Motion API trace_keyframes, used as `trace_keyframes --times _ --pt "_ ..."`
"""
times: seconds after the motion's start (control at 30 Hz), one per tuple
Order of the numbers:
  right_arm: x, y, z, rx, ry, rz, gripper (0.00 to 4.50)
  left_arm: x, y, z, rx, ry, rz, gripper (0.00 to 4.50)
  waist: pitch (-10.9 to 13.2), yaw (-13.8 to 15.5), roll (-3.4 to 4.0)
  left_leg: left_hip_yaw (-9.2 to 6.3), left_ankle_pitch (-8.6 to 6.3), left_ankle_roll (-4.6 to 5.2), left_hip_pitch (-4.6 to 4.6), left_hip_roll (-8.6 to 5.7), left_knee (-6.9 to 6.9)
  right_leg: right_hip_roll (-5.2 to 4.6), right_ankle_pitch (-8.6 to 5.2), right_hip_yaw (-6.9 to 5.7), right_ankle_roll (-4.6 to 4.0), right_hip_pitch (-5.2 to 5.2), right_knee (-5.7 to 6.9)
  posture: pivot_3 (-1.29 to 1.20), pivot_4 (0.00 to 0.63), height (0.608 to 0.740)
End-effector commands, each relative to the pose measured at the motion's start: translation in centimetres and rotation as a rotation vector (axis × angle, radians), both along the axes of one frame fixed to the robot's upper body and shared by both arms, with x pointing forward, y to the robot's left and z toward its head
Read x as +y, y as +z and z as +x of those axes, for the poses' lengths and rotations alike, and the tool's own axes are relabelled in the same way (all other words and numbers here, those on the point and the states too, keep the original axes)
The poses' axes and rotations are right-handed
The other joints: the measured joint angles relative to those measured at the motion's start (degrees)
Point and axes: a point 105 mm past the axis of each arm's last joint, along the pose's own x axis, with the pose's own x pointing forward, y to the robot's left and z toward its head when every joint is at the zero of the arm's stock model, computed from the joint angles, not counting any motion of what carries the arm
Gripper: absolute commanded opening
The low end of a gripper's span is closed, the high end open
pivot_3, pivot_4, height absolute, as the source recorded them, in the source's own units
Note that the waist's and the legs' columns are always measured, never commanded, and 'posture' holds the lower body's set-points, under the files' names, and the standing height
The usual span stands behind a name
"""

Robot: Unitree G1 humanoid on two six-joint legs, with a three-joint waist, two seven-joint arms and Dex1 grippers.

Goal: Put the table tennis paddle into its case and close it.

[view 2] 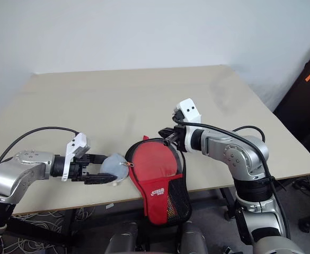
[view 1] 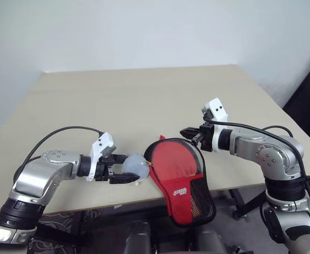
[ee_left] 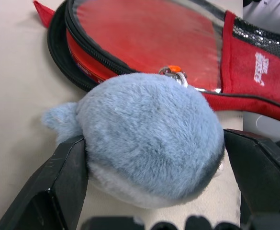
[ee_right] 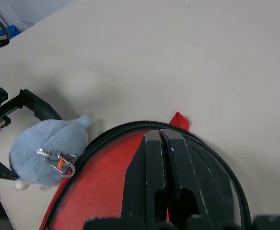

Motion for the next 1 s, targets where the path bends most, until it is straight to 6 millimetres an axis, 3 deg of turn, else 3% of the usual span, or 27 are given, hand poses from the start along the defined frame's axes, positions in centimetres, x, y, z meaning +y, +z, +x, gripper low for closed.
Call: trace_keyframes --times 0.03,0.1,0.47,1.0 --pt "-0.1 1.7 0.4 -0.052 -0.014 0.024 0.01 -0.5 -0.5 -0.7 0.017 -0.054 0.02 4.32 0.0 0.0 0.0 0.0 0.0 0.0 0.0 0.0 0.0 0.0 0.0 0.0 0.0 0.0 0.0 0.0 0.0 0.654" --pt "-0.1 1.7 0.4 -0.054 -0.015 0.026 0.0 -0.5 -0.7 -0.5 0.018 -0.046 0.029 3.92 -0.01 0.01 0.0 0.01 0.0 0.0 0.0 0.0 0.0 0.0 0.0 0.0 0.0 0.01 0.0 0.0 0.0 0.654" --pt "-0.1 2.1 0.5 -0.061 -0.019 0.031 0.0 -1.4 -0.5 0.0 -0.01 -0.056 0.029 0.65 -0.03 0.03 0.0 0.01 0.0 0.0 0.03 -0.01 0.0 -0.01 0.01 0.0 0.01 0.04 0.01 0.0 0.0 0.654" --pt "0.5 1.9 0.1 -0.048 0.008 0.04 0.0 -0.6 2.8 -0.9 -0.037 -0.209 0.132 0.65 -0.03 -0.03 -0.01 0.09 0.0 0.0 0.01 0.02 0.02 0.04 0.03 0.07 0.04 -0.04 0.04 0.0 0.0 0.654"
